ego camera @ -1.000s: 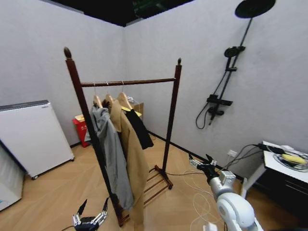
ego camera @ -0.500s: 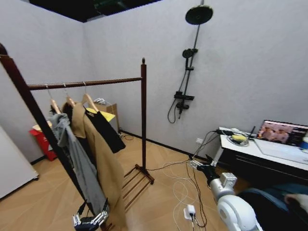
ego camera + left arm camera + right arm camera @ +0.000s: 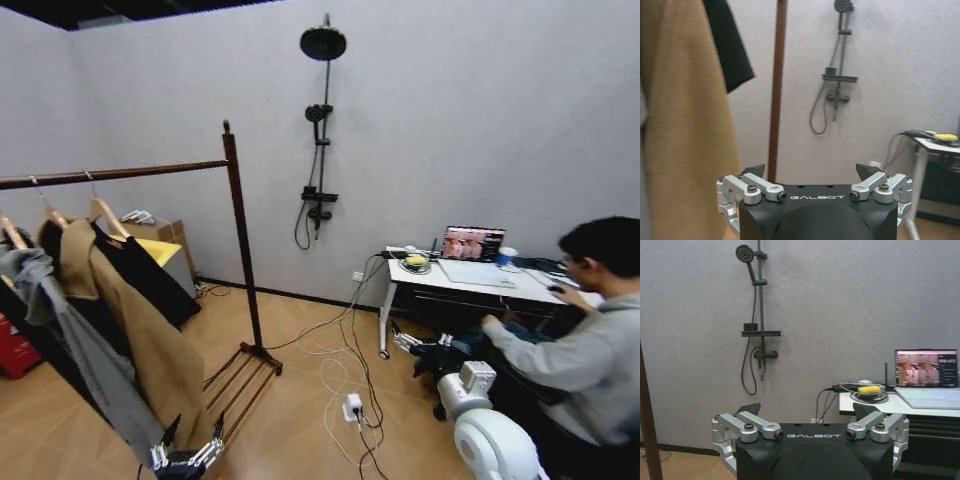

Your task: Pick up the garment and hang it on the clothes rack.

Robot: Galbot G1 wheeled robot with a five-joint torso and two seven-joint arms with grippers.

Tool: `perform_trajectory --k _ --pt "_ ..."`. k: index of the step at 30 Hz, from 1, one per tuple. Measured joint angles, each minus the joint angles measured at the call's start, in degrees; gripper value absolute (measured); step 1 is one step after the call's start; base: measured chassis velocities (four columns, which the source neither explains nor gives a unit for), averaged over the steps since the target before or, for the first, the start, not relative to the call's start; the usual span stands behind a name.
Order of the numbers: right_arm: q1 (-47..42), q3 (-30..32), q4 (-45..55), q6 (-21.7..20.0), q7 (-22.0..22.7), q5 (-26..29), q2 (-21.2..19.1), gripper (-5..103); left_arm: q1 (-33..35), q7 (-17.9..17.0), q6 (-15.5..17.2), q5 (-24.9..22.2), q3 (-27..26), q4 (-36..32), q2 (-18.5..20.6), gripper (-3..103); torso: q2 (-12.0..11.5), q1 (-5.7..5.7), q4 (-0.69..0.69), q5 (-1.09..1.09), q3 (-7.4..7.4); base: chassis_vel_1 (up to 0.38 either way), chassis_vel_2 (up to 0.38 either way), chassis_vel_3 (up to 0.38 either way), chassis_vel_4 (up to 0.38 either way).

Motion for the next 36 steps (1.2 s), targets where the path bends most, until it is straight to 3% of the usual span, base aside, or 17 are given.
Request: perform_trajectory --k 18,36 --pt "-0.33 -1.91 0.18 -0.21 0.00 -1.47 1.15 100 0.00 0.00 0.00 0.00 0.00 0.00 0.00 100 -0.03 0.04 -0.01 0.01 0.01 0.026 -0.256 -0.264 0.029" --pt "-0.81 -3.56 -0.98 0.46 -0.48 -3.01 2.15 100 0.00 0.00 0.00 0.00 0.00 0.00 0.00 100 -0.01 0.00 -0.01 0.02 0.00 0.245 -0.241 -0.244 0.242"
